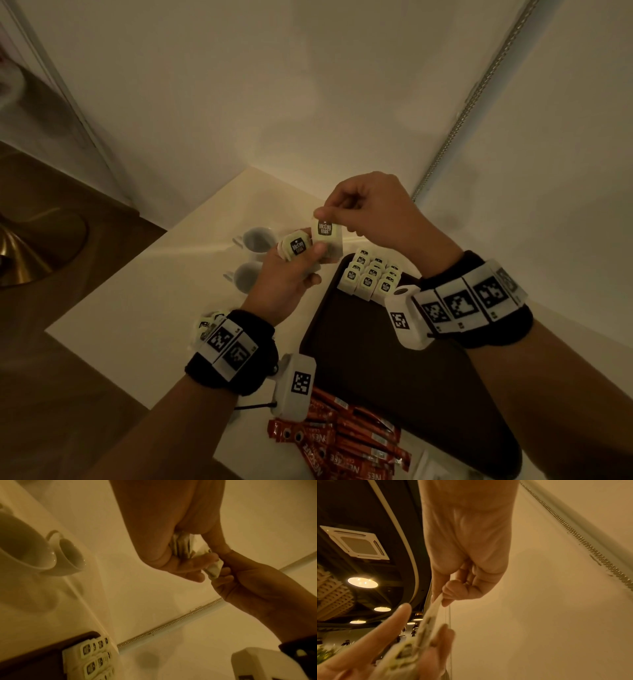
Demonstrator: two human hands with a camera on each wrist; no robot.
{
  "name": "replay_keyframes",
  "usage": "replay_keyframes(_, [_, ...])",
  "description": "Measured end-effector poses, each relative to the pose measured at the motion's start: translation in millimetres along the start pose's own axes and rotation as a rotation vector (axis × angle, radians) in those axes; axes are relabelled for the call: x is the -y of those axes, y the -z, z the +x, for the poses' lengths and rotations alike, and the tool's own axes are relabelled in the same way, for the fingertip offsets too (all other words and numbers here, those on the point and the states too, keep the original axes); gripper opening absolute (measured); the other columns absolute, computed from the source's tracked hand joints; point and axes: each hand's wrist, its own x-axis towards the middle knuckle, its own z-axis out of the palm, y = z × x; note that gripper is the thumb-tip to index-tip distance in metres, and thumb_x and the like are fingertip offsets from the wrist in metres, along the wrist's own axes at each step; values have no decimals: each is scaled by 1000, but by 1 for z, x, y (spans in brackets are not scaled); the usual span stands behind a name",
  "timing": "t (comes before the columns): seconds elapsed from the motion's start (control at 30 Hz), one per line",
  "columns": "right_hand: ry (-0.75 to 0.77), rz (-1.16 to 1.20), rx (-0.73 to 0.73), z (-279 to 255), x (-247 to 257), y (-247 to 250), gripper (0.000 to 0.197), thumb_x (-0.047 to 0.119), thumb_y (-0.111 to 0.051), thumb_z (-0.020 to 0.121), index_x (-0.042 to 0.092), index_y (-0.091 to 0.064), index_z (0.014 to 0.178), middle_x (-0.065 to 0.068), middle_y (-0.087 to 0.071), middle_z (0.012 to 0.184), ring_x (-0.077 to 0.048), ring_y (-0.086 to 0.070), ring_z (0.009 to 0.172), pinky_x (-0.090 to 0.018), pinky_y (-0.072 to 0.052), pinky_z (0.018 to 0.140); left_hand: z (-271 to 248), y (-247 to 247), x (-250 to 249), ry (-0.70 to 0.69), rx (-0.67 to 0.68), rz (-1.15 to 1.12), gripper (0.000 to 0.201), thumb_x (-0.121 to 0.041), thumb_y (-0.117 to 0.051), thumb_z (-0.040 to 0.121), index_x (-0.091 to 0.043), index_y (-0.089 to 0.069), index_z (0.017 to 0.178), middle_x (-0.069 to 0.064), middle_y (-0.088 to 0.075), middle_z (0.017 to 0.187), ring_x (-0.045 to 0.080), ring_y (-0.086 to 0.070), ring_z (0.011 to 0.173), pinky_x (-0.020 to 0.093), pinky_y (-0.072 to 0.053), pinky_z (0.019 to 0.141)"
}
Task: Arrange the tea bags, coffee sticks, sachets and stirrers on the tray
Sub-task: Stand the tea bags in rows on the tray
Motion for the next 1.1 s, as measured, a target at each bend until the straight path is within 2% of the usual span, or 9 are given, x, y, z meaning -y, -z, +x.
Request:
replay_keyframes(0.1, [-25,66,-2,0,1,3,20,28,-77,75,9,-73,78,3,-63,55,-1,-54,42,-11,-41,45,1,-2,2,56,37,-117,48,-28,-82,68,-17,-58,108,-1,-73,91,13,-69,87,18,-52,58])
replay_keyframes(0.27, [-37,106,0,-2,-3,6,16,27,-75,77,11,-72,79,-6,-67,62,-11,-59,49,-17,-49,50,2,-7,3,57,2,-142,17,-14,-60,76,-13,-58,93,-1,-72,82,12,-70,80,24,-57,72])
replay_keyframes(0.47, [-86,105,-13,-6,-28,5,11,24,-72,81,13,-69,82,2,-63,64,-1,-57,50,-14,-49,52,6,4,8,97,-123,-65,21,-23,-63,81,-14,-60,100,0,-72,88,14,-68,77,23,-55,63])
replay_keyframes(0.57, [-180,98,-13,-10,-63,1,8,19,-70,83,11,-67,83,4,-63,64,-2,-57,51,-14,-50,55,10,19,5,171,-240,-160,29,-37,-49,95,-13,-61,104,4,-72,94,17,-69,77,25,-56,61])
replay_keyframes(0.67, [-307,13,56,-15,-107,-15,6,12,-66,86,7,-66,88,0,-65,71,-7,-58,56,-17,-50,57,13,30,-1,208,-248,-226,46,-52,-34,97,-14,-61,100,6,-71,94,20,-69,79,26,-56,63])
replay_keyframes(0.77, [-450,-32,142,-19,-150,-40,7,6,-62,88,3,-65,93,-12,-66,84,-18,-59,68,-29,-52,69,16,32,-5,211,-238,-235,51,-54,-29,96,-14,-62,99,6,-72,93,23,-68,83,28,-56,66])
replay_keyframes(0.83, [-513,-69,203,-23,-171,-57,13,5,-59,89,2,-65,100,-7,-63,85,-17,-58,74,-28,-51,76,17,33,-5,215,-235,-244,52,-54,-29,96,-13,-62,99,7,-71,93,23,-68,84,29,-57,67])
replay_keyframes(0.9, [-543,-82,264,-27,-185,-71,14,6,-57,90,1,-64,102,-3,-61,79,-14,-58,70,-18,-50,67,17,35,-4,224,-244,-253,52,-53,-29,96,-13,-61,99,7,-71,94,23,-69,83,29,-58,67])
replay_keyframes(1.1, [-576,-49,144,-26,-207,-90,14,5,-59,89,-3,-64,99,-7,-60,84,-11,-55,64,-18,-48,62,19,40,-3,226,-256,-253,55,-55,-29,95,-11,-61,103,10,-71,98,23,-70,83,31,-59,70])
